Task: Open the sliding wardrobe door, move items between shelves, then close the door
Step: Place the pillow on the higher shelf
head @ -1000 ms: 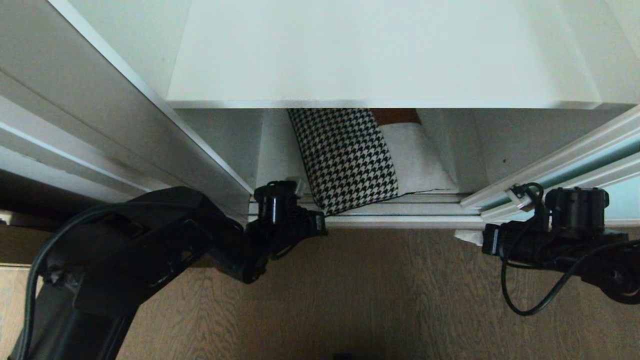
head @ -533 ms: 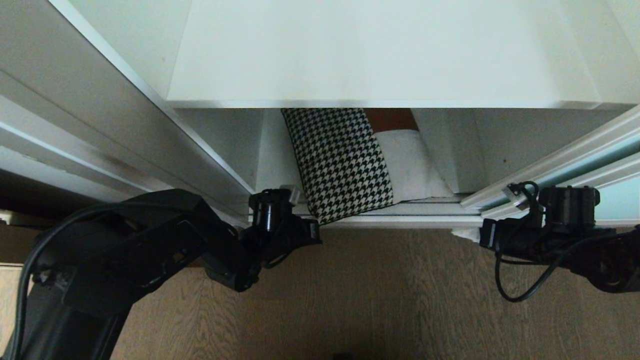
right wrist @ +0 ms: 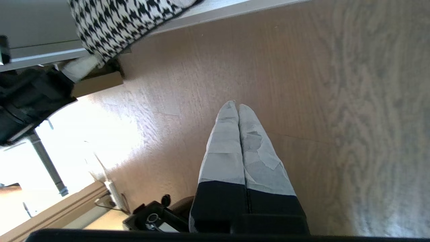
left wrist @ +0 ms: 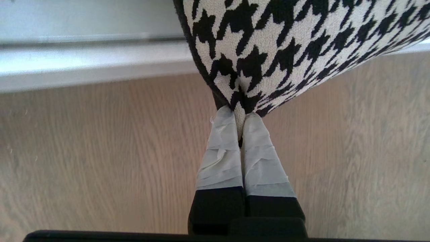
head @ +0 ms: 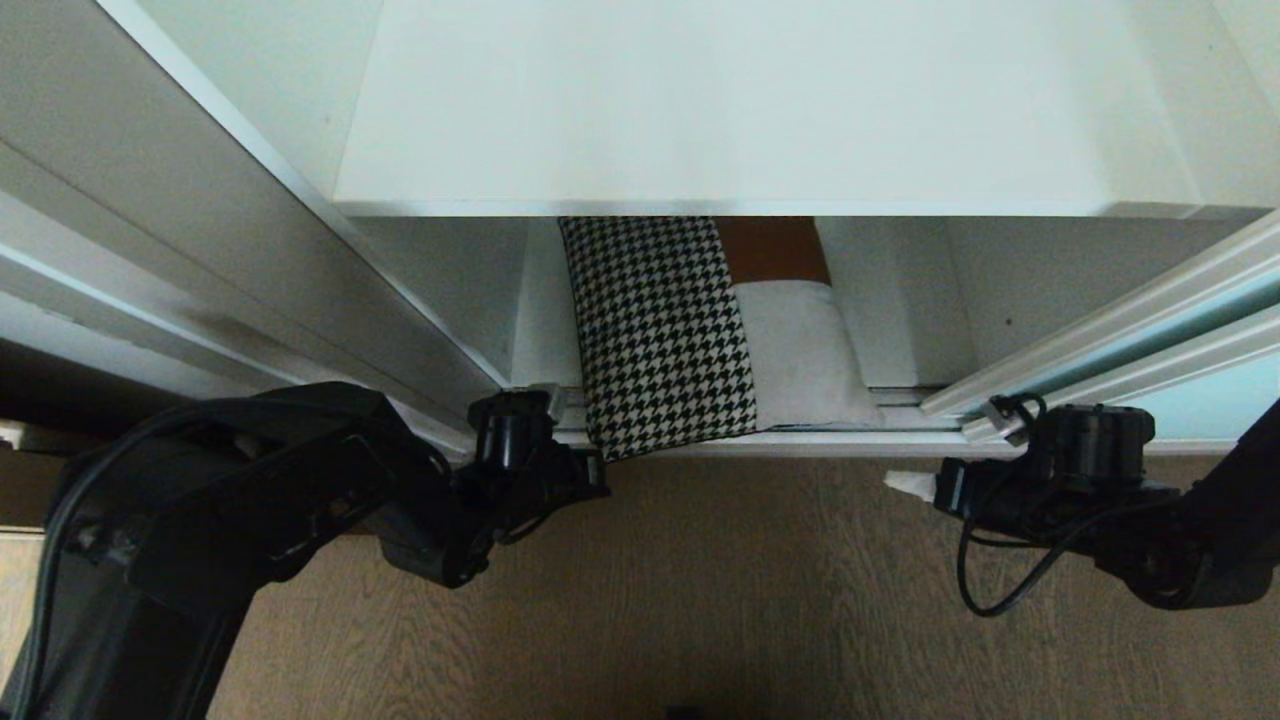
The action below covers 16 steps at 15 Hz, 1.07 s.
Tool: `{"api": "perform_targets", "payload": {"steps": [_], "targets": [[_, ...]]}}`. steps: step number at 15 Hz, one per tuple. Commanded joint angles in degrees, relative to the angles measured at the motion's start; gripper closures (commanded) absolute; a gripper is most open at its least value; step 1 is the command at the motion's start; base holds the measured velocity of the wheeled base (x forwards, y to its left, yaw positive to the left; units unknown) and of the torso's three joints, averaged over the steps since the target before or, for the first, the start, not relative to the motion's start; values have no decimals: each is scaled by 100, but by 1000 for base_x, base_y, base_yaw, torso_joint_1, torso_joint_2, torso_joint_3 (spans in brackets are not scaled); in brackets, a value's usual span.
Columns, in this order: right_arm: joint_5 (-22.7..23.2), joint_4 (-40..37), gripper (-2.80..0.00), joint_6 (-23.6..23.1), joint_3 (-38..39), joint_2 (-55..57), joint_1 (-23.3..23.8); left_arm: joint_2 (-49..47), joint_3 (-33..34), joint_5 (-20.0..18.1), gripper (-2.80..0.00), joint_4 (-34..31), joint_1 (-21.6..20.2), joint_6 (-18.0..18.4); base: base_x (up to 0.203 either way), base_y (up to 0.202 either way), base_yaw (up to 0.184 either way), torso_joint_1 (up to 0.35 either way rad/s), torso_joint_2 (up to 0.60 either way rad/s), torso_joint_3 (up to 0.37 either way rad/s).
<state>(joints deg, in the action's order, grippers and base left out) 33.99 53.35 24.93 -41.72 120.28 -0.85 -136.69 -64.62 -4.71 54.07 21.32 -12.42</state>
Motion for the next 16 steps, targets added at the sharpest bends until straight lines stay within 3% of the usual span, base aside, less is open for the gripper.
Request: {"api": "perform_targets", "payload": {"steps": [1,4,11,16], "targets": [[20,126,0,61,39,197,-62,-58,112,-8,0,113,-18,-13,0,0,0,0,0,0],[3,202,0,56,-68,282,-65,-170,260,0,0,720,-27,-16,0,0,0,0,0,0],[-53,198,0,14,-214,484,5,-261,530,-13,0,956,-58,-14,0,0,0,0,0,0],[-194,624,0,18,-178,577,84,-507,257,-22,0,956,-58,12,0,0,0,0,0,0]]}}
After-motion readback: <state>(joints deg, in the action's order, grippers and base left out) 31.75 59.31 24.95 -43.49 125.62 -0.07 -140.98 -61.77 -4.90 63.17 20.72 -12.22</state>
